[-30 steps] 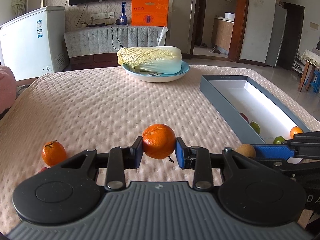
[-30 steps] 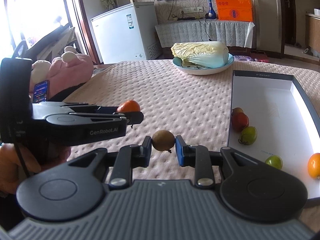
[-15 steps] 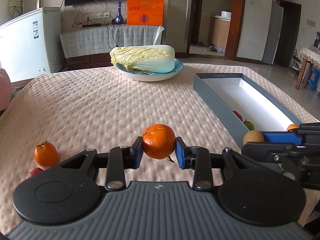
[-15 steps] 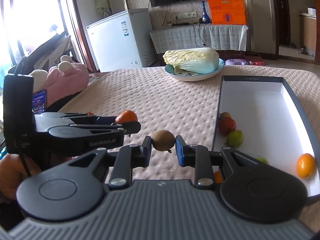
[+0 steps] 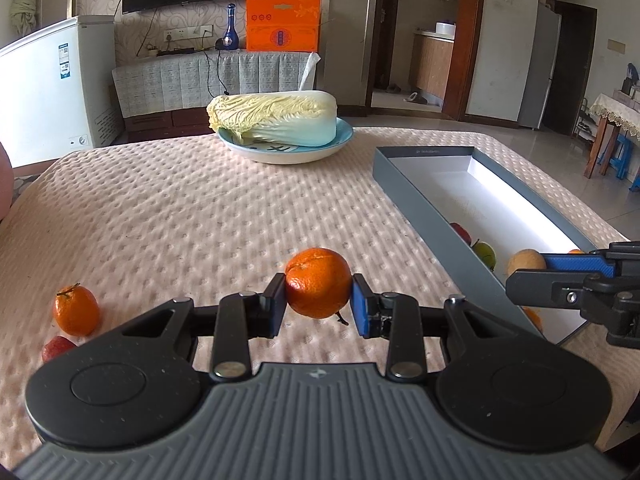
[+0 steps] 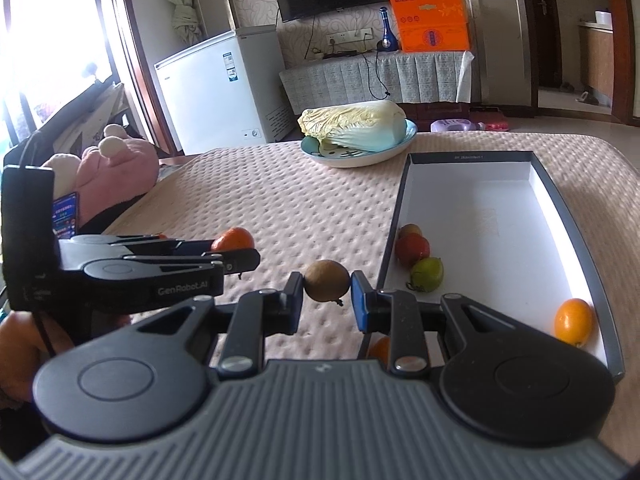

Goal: Organize fruits
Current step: 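Carry the brown fruit and the mandarin toward the grey box with both grippers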

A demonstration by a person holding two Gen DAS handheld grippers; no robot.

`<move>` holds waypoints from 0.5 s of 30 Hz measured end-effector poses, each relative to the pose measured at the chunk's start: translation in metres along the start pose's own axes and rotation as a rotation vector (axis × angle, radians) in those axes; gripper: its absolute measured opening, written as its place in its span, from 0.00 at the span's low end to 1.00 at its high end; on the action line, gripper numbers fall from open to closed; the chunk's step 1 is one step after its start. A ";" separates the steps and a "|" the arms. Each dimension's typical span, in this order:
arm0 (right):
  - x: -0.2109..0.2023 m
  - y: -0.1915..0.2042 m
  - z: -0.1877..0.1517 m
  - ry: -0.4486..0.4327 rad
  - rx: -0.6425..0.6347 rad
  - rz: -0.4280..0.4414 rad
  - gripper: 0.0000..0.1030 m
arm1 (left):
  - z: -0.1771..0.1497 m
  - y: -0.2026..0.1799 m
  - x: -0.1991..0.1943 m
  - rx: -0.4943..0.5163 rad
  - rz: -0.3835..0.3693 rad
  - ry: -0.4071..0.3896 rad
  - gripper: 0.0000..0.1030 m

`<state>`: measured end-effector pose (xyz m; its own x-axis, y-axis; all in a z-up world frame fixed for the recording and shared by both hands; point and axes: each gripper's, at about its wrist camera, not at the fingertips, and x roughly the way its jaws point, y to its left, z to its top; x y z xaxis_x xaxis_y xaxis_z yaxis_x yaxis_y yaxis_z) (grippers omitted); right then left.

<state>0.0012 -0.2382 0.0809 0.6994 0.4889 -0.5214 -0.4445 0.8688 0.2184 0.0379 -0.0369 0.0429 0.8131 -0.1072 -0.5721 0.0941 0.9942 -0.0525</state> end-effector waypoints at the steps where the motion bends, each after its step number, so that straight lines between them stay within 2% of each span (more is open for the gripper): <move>1: -0.001 0.000 0.000 -0.001 0.001 -0.001 0.28 | 0.000 -0.001 0.000 0.001 -0.002 -0.001 0.38; 15: -0.004 -0.005 0.000 -0.003 0.009 -0.013 0.28 | 0.001 -0.009 0.002 0.010 -0.018 0.000 0.38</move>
<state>0.0004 -0.2448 0.0820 0.7066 0.4776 -0.5221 -0.4302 0.8758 0.2189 0.0392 -0.0464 0.0427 0.8115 -0.1247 -0.5709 0.1141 0.9920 -0.0545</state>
